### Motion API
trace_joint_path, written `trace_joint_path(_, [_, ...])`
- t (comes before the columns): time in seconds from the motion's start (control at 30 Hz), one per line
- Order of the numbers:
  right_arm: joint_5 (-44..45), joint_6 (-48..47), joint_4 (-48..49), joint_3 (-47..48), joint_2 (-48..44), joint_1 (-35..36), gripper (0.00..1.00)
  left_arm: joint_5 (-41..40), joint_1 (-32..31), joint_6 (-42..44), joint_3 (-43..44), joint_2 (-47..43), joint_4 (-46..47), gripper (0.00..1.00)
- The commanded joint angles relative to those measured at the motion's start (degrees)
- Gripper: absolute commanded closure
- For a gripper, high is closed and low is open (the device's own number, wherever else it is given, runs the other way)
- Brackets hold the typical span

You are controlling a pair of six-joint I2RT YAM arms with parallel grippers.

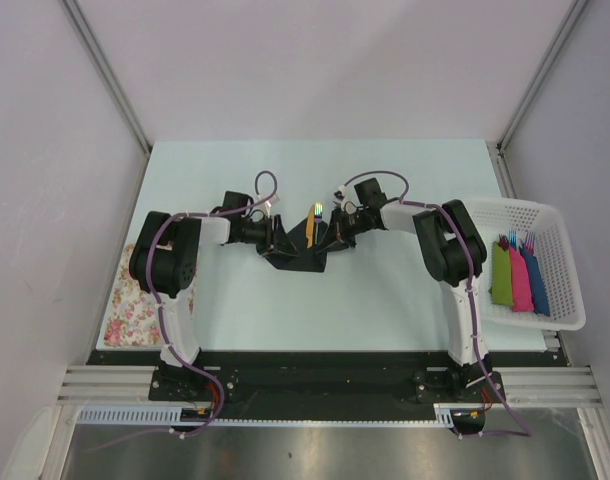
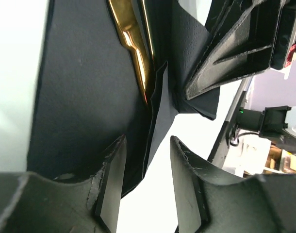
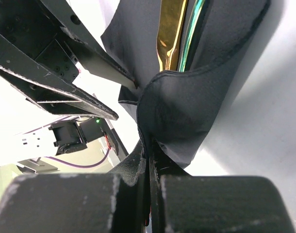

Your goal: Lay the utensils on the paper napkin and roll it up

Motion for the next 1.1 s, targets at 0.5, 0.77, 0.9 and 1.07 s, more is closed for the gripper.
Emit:
trace_joint_path(0.5, [0.3, -0.6, 0.0, 2.9, 0.0, 0.9, 1.00, -1.6, -3.4, 7.1, 5.0, 1.5, -6.4, 0.62])
trace_joint_path(0.77, [0.1, 0.3, 0.3, 3.2, -0.1, 1.5, 1.00, -3.6, -4.0, 4.6, 5.5, 2.4, -4.6, 0.89])
trace_joint_path(0.9, [0.1, 0.8, 0.8, 3.5, 0.0, 1.8, 1.00, -4.1, -4.3, 4.4, 6.0, 2.8, -4.4, 0.99])
trace_joint_path(1.07, [0.0, 1.8, 1.4, 3.7, 0.3, 2.1, 1.00, -4.4, -4.5, 4.0, 6.1, 3.3, -4.3, 1.00])
